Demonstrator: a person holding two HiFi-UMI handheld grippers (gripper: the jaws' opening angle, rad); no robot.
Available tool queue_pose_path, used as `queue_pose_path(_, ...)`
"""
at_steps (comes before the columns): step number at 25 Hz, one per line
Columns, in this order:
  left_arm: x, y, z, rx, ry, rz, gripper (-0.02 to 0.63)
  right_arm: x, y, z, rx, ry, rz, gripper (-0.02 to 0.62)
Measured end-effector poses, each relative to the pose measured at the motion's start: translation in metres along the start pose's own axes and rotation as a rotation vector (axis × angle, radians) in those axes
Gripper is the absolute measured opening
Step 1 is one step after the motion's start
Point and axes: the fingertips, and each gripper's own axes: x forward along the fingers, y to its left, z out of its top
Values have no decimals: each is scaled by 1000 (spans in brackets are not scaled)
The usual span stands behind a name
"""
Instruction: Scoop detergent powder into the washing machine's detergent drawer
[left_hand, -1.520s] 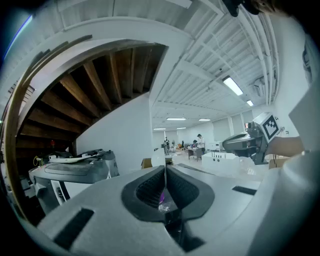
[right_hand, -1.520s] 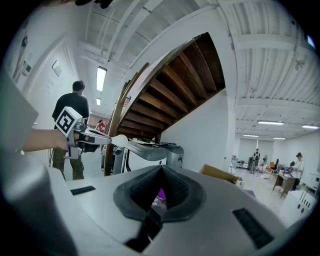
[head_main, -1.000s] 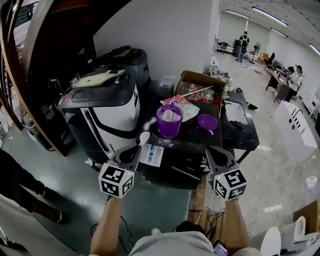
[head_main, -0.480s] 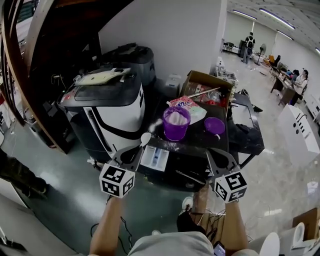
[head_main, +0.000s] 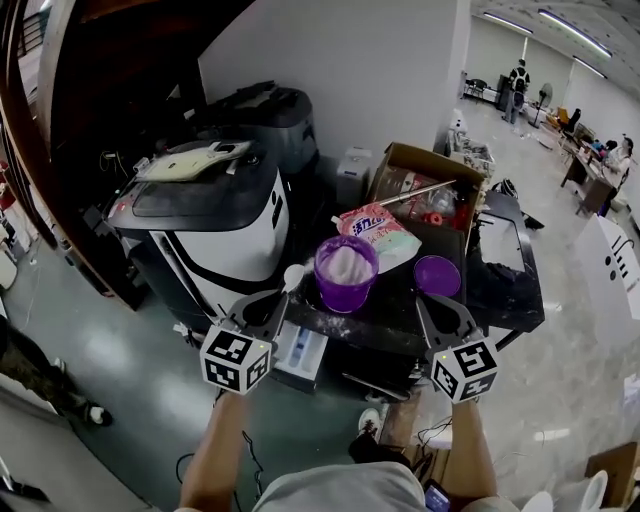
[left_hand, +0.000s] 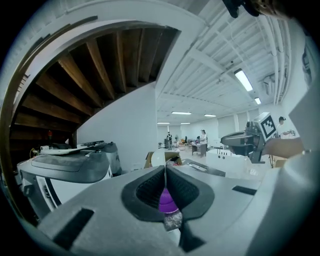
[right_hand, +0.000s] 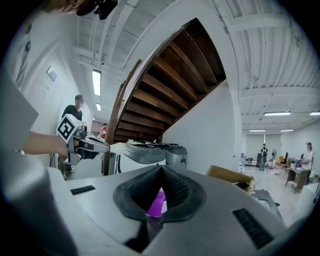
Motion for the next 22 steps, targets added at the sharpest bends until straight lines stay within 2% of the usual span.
queue_pose_path(7, 82, 20, 21, -11, 31, 54, 15, 62, -74, -5, 40, -4, 59, -4)
queue_pose_path(13, 131, 27, 21, -15, 92, 68, 15, 101, -102, -24, 75, 41, 164, -3)
queue_pose_path(19, 164, 27, 2, 1, 172, 37, 15, 128, -114, -44, 95, 64, 215, -4)
queue_pose_path(22, 177, 32, -11, 9, 234, -19, 15, 136, -113, -53, 115, 83, 215, -4)
